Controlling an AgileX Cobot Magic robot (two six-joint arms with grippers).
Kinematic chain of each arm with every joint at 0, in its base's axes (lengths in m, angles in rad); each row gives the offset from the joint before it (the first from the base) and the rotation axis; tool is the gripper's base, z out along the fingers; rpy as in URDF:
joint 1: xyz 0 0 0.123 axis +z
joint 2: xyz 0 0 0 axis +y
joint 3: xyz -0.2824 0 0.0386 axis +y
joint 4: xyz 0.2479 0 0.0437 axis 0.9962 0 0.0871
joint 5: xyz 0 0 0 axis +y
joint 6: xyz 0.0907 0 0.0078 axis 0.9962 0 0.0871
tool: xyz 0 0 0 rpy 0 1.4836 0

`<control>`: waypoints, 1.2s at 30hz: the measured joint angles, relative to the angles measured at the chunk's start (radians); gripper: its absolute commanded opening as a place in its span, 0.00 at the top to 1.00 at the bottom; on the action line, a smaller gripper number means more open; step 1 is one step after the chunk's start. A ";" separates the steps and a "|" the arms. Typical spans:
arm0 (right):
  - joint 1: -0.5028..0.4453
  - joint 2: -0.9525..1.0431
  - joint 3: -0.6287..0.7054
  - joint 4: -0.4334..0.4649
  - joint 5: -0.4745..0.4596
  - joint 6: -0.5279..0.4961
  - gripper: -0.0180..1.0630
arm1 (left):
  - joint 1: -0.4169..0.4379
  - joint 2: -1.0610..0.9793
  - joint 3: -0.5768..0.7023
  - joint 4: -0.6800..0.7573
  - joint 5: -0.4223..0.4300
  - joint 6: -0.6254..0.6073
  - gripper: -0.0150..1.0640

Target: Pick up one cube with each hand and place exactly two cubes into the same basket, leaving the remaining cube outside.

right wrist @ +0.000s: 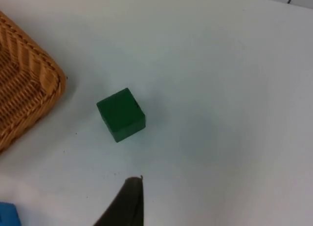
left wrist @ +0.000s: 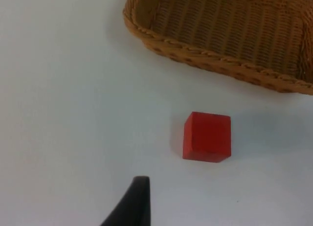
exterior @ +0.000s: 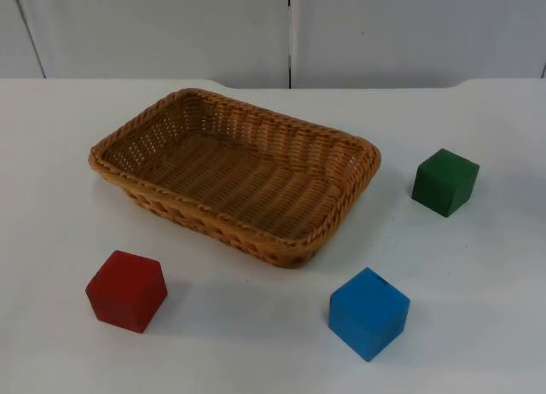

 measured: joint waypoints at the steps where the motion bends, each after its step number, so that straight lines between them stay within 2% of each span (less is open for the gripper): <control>1: 0.000 0.020 -0.014 0.014 -0.002 -0.023 0.01 | 0.000 0.021 0.000 -0.004 -0.008 0.013 0.01; 4: 0.000 0.103 -0.068 0.088 -0.006 -0.080 0.01 | 0.000 0.071 -0.020 -0.009 -0.006 0.023 0.01; 9: 0.000 0.187 -0.103 0.147 -0.005 -0.158 0.01 | 0.000 0.115 -0.074 -0.015 -0.009 0.045 0.01; 18: 0.000 0.331 -0.171 0.160 -0.005 -0.202 0.01 | 0.000 0.155 -0.147 -0.019 -0.017 0.061 0.01; 27: 0.000 0.444 -0.281 0.160 0.003 -0.214 0.01 | 0.000 0.223 -0.151 -0.025 -0.023 0.087 0.01; 36: 0.108 0.589 -0.408 0.160 0.029 -0.294 0.01 | 0.000 0.338 -0.151 -0.053 -0.038 0.136 0.01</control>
